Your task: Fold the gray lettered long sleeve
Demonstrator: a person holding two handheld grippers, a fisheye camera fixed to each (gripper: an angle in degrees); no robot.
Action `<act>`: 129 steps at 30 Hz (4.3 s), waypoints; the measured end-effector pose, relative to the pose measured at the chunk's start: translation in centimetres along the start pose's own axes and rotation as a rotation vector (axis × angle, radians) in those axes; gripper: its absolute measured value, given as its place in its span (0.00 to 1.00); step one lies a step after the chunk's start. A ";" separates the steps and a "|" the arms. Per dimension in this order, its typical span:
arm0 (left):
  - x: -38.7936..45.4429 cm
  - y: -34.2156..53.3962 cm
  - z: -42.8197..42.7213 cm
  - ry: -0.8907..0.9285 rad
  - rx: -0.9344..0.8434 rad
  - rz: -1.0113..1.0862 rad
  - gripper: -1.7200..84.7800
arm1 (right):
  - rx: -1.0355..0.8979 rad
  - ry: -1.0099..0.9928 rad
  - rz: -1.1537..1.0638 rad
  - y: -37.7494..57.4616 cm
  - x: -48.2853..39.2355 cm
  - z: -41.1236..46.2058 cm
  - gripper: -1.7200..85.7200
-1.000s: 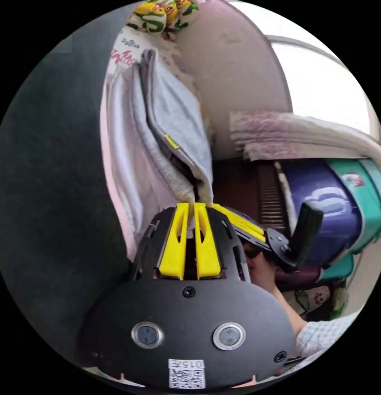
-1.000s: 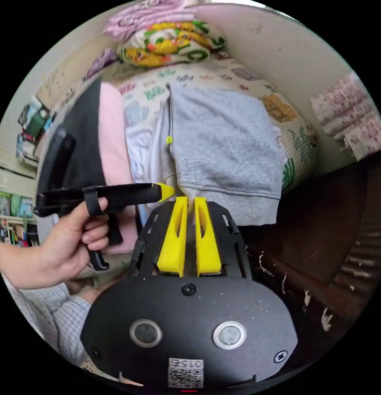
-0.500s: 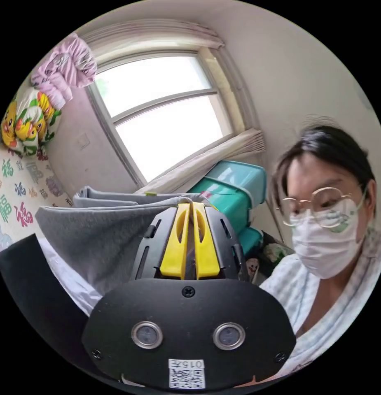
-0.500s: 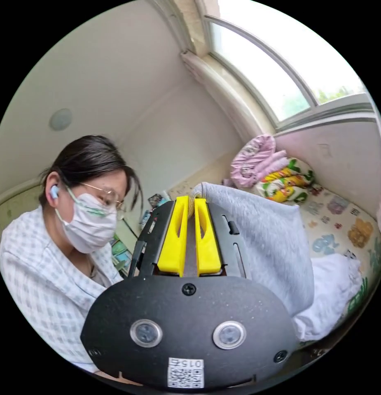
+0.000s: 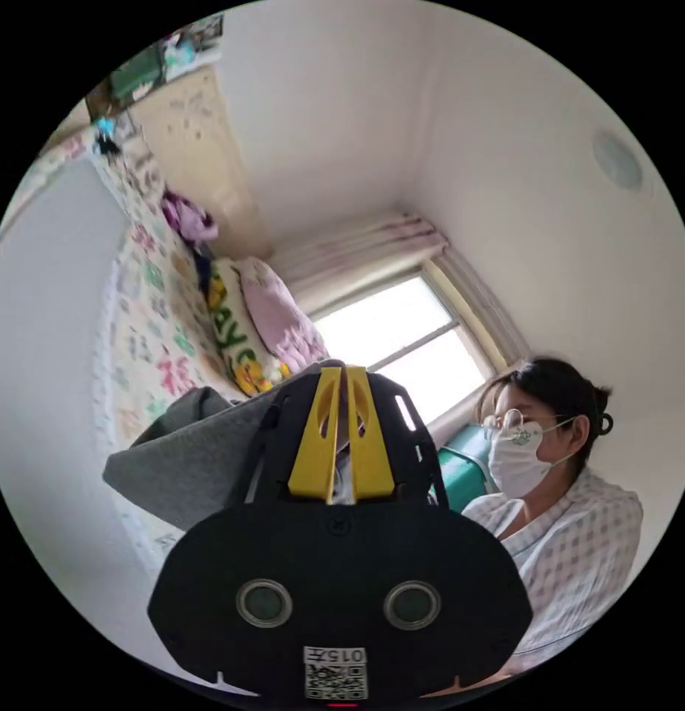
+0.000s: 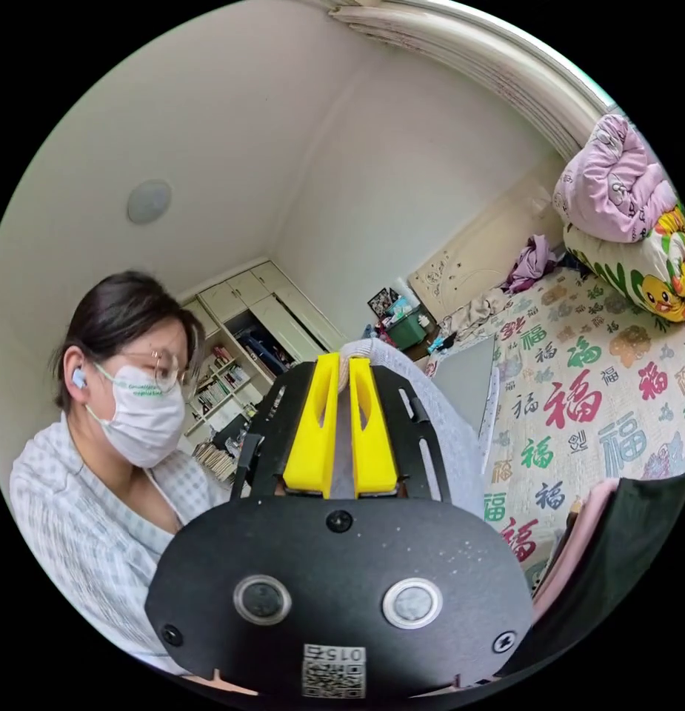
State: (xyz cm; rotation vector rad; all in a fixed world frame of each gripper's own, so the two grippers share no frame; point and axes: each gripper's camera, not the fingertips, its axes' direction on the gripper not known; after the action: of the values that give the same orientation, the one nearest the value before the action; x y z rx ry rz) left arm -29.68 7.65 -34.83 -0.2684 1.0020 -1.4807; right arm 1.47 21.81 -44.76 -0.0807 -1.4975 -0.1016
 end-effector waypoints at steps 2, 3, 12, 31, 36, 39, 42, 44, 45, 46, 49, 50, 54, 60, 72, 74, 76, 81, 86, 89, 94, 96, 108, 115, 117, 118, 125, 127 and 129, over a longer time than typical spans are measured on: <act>1.8 -2.8 -10.1 -0.116 0.093 0.083 0.01 | -0.017 0.033 0.006 -1.3 -1.8 3.1 0.03; 2.2 -3.2 -12.4 -0.134 0.110 0.096 0.01 | -0.036 0.081 0.021 -1.6 -2.9 5.2 0.03; -2.2 1.5 -37.7 -0.428 0.022 -0.222 0.01 | -0.367 0.400 0.457 7.3 -3.8 17.6 0.03; -8.0 11.4 -45.1 -1.120 -0.488 -0.617 0.01 | -1.061 0.952 0.732 -0.7 -11.8 29.5 0.02; -8.3 11.0 -43.7 -1.217 -0.591 -0.659 0.01 | -1.229 0.905 0.725 -5.0 -13.5 32.8 0.02; -8.5 11.2 -42.0 -1.223 -0.685 -0.728 0.01 | -1.355 0.800 0.826 -7.7 -14.8 35.0 0.02; -6.1 9.3 -40.2 -1.351 -0.794 -0.633 0.01 | -1.431 0.926 0.644 -13.8 -19.3 37.7 0.02; -3.6 7.0 -38.3 -1.448 -0.765 -0.552 0.01 | -1.441 1.002 0.505 -17.7 -22.5 40.0 0.01; -3.1 6.4 -37.5 -1.455 -0.737 -0.534 0.01 | -1.400 1.032 0.414 -20.2 -24.7 42.1 0.01; -2.3 5.5 -35.7 -1.446 -0.671 -0.494 0.01 | -1.343 1.051 0.367 -22.2 -26.4 44.4 0.01; -2.2 4.9 -29.3 -1.409 -0.569 -0.418 0.01 | -1.241 1.063 0.339 -24.5 -29.0 51.0 0.01; -3.0 5.3 -26.8 -1.390 -0.533 -0.456 0.01 | -1.233 1.070 0.340 -24.7 -29.3 52.3 0.01; -6.0 7.4 -20.8 -1.316 -0.504 -0.620 0.01 | -1.204 1.076 0.352 -26.0 -32.9 59.3 0.01; -8.8 10.9 -15.9 -1.359 -0.575 -0.708 0.01 | -1.159 0.986 0.438 -28.8 -36.9 62.1 0.01; -8.0 12.8 -14.1 -1.380 -0.509 -0.687 0.01 | -1.143 1.065 0.447 -35.9 -43.1 64.7 0.01; -7.8 13.1 -13.6 -1.396 -0.506 -0.674 0.01 | -1.155 1.090 0.394 -36.8 -44.6 65.7 0.01; -7.6 13.4 -13.2 -1.403 -0.509 -0.657 0.01 | -1.169 1.127 0.286 -37.8 -46.9 67.1 0.01; -7.4 14.3 -13.8 -1.347 -0.433 -0.687 0.01 | -1.208 1.154 0.226 -40.3 -49.3 69.4 0.01; -7.6 14.7 -13.3 -1.336 -0.449 -0.683 0.01 | -1.336 1.158 0.084 -42.3 -51.4 72.6 0.01; -7.5 14.8 -12.3 -1.370 -0.490 -0.646 0.01 | -1.474 1.088 -0.091 -42.9 -52.6 74.5 0.01; -7.8 14.7 -10.8 -1.402 -0.542 -0.642 0.01 | -1.472 1.068 -0.037 -45.4 -53.2 75.6 0.01; -7.8 14.8 -10.5 -1.407 -0.540 -0.642 0.01 | -1.472 1.060 -0.046 -45.9 -53.5 75.9 0.01; -8.2 15.3 -9.1 -1.413 -0.543 -0.624 0.01 | -1.450 1.063 -0.037 -47.4 -54.6 77.0 0.01; -8.7 15.2 -8.5 -1.422 -0.556 -0.630 0.01 | -1.456 1.057 -0.020 -47.0 -54.2 77.4 0.01; -8.8 15.2 -8.6 -1.417 -0.550 -0.636 0.01 | -1.466 1.058 -0.023 -46.7 -54.1 77.6 0.01; -8.8 15.3 -8.6 -1.414 -0.548 -0.637 0.01 | -1.471 1.059 -0.026 -46.5 -53.9 77.7 0.01; -9.4 15.1 -8.8 -1.408 -0.550 -0.638 0.01 | -1.500 1.062 -0.026 -44.8 -52.8 78.1 0.01; -9.5 15.0 -8.9 -1.409 -0.558 -0.637 0.01 | -1.530 1.048 -0.037 -44.0 -52.1 78.3 0.01; -9.7 15.0 -8.9 -1.409 -0.566 -0.633 0.01 | -1.565 1.031 -0.054 -43.3 -51.5 78.6 0.01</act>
State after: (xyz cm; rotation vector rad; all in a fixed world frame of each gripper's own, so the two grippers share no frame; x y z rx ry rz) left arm -23.42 22.23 -46.91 -1.8569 0.0905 -1.0459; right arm -85.07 -11.14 -90.87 -1.0591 -0.1072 -1.1511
